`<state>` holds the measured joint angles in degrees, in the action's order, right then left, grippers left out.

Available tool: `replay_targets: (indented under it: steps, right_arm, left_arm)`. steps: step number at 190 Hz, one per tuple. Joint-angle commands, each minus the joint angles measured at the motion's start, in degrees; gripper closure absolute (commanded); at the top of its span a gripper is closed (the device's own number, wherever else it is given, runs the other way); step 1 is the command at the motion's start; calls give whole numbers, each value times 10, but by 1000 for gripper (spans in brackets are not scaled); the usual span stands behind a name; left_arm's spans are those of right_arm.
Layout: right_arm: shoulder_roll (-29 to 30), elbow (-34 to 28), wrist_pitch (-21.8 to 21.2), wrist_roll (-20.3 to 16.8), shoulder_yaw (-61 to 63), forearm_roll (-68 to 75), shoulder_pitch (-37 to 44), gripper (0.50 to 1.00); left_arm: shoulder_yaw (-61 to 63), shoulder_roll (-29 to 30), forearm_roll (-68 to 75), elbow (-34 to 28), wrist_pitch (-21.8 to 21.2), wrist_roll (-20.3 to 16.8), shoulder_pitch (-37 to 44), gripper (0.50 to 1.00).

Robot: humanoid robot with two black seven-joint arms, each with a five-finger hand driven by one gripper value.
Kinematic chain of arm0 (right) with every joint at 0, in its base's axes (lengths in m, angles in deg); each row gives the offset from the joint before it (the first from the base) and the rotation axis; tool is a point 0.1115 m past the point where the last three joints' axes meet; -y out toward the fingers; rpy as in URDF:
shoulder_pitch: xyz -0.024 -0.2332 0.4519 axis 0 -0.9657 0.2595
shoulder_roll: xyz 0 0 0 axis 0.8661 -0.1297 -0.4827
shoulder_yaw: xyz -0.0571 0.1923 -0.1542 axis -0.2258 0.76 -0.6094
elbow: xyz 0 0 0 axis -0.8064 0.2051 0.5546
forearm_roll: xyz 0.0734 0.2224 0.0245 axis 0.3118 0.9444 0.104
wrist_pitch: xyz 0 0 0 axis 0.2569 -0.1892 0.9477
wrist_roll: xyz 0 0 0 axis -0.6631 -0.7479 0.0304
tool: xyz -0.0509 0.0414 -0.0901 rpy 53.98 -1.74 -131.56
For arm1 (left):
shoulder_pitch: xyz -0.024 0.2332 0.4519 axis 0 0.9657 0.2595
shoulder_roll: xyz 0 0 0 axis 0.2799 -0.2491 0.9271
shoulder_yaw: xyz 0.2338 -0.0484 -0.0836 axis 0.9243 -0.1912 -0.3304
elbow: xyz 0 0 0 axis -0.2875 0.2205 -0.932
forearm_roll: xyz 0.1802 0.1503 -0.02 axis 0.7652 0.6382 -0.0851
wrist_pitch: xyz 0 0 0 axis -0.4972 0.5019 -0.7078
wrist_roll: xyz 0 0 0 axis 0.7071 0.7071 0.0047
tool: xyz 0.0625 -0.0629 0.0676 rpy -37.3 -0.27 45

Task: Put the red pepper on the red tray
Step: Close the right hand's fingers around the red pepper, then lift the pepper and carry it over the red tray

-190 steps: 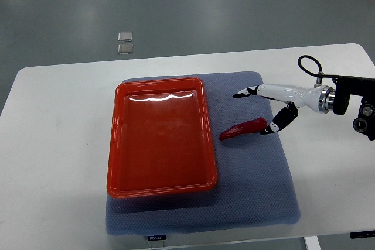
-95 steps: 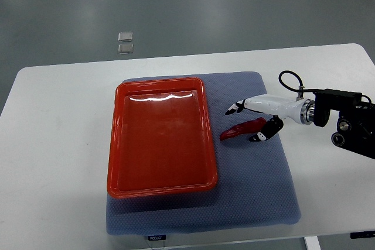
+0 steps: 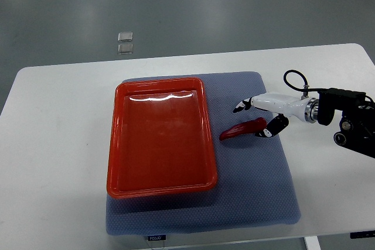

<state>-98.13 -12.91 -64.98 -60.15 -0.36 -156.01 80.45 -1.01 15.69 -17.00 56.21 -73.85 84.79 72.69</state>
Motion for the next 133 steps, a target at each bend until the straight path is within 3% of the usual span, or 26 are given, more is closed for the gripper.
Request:
replay_targets:
  steps: [1,29,54,92,133]
  right_arm:
    - [0,1,0,1,-4,0,0,703]
    - [0,1,0,2,-9,0,0,746]
    - [4,1,0,3,-11,0,-1,814]
    - [8,13,4,3,-13,-1,-1,991]
    - [7,11,22,6,-6,8,37,1000]
  left_arm:
    - [0,0,0,0,0,0,0,500]
    - [0,0,0,0,0,0,0,500]
    - [0,0,0,0,0,0,0,500]
    - [0,0,0,0,0,0,0,500]
    - [0,0,0,0,0,0,0,500]
